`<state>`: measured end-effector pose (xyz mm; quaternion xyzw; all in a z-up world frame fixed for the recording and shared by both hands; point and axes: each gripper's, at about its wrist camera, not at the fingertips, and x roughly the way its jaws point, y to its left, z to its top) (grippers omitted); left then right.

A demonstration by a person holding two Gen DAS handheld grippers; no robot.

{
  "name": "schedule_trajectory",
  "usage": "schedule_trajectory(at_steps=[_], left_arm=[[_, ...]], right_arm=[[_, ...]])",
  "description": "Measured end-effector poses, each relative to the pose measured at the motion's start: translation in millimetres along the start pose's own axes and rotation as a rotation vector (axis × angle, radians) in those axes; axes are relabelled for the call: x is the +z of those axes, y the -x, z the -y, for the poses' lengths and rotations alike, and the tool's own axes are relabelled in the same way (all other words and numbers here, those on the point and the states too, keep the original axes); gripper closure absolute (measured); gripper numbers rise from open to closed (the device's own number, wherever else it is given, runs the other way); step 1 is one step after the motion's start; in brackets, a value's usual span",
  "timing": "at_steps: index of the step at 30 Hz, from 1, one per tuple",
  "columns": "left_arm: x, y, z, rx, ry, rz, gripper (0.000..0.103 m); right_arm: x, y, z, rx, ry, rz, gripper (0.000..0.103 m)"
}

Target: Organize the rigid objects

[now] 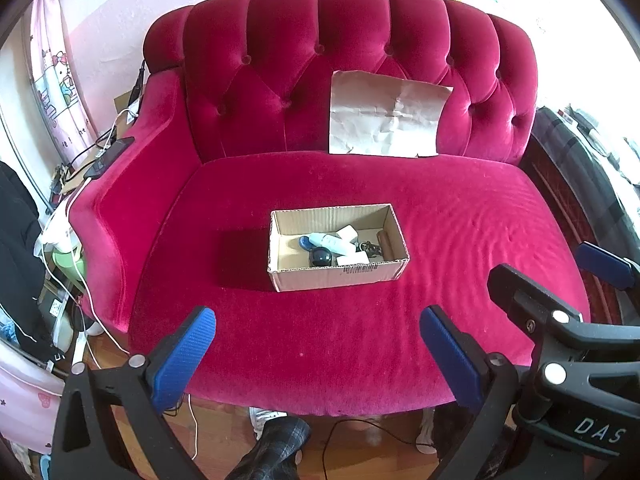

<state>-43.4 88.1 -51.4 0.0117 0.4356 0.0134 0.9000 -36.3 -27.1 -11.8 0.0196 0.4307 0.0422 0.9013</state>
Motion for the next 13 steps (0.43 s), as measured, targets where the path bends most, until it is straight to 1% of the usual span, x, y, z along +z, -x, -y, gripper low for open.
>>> schedule_trajectory(at_steps=[9, 13], left_arm=[[0.8, -3.1, -2.2, -0.010, 0.007, 0.006, 0.000], [0.9, -8.9, -3.9, -0.038, 0.029, 0.009, 0.000]], right_arm=[[1.7, -2.3, -1.4, -0.002, 0.001, 0.006, 0.000], [3.0, -5.2, -2.4, -0.005, 0.005, 0.011, 0.000]])
